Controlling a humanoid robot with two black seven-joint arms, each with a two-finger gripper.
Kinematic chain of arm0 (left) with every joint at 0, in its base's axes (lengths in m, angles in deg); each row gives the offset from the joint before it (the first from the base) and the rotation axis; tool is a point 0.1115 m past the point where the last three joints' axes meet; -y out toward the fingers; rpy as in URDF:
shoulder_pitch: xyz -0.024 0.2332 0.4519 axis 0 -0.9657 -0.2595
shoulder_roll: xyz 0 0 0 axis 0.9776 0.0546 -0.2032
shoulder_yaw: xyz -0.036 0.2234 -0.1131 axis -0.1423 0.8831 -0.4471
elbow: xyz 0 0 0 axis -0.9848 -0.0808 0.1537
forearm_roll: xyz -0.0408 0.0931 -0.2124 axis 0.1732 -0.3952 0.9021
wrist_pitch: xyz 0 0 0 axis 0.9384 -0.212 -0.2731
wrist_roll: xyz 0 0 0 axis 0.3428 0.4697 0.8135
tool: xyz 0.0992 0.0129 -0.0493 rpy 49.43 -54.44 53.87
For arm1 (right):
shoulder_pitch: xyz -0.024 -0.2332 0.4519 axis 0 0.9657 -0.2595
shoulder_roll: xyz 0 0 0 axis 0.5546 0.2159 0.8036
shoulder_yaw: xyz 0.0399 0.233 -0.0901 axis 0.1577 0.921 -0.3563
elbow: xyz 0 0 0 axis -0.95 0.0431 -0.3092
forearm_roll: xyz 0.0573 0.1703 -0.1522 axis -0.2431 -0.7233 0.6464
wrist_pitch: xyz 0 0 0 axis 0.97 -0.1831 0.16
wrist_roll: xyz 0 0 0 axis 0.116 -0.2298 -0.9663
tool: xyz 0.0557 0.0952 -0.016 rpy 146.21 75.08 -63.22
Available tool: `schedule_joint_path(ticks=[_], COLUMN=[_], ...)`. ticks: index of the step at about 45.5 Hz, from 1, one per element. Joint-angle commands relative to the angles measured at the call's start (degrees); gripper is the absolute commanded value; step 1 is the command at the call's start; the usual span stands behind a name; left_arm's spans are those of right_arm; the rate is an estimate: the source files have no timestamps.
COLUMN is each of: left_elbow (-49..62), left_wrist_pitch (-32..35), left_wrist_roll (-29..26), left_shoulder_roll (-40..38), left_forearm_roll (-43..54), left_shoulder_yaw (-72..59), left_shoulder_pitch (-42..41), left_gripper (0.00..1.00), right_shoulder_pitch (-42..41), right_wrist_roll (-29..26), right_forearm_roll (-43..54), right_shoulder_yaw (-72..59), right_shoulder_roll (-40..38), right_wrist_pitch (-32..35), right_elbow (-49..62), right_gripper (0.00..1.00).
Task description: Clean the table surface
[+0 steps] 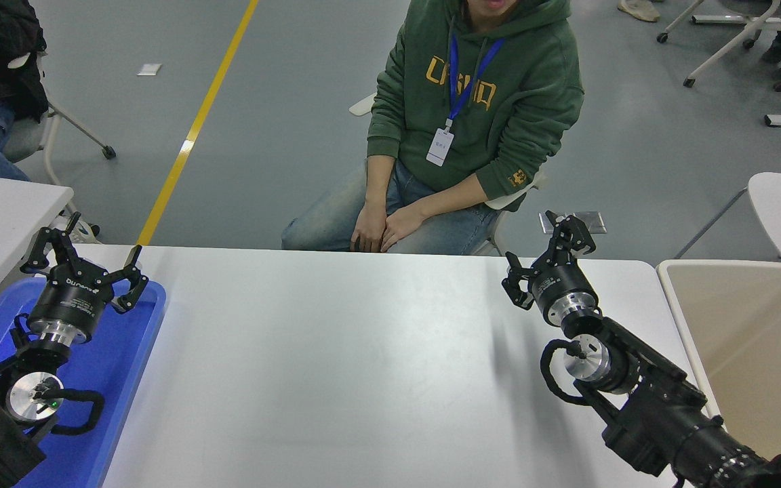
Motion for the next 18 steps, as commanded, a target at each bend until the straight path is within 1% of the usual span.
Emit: schedule_joint_path(ticks=[1, 18], left_elbow=[0.0, 0.0], left_wrist_pitch=[0.0, 0.0], left_wrist_roll=[0.0, 0.0], left_shoulder_roll=[0.0, 0.0], left_forearm_roll=[0.0, 0.0], left_shoulder_yaw=[-0.1, -0.1], left_shoulder_pitch=[0.0, 0.0], left_gripper=[1.0, 1.0], right_shoulder_pitch=[0.0, 0.0], right_wrist_roll=[1.7, 1.7], right_forearm_roll=[3.5, 3.6], right_shoulder_yaw=[-2.0, -2.0], right_shoulder_roll=[-0.3, -0.6], right_wrist_pitch=[-0.1, -0.3], right_elbow=[0.5, 0.6], right_gripper=[1.0, 1.0])
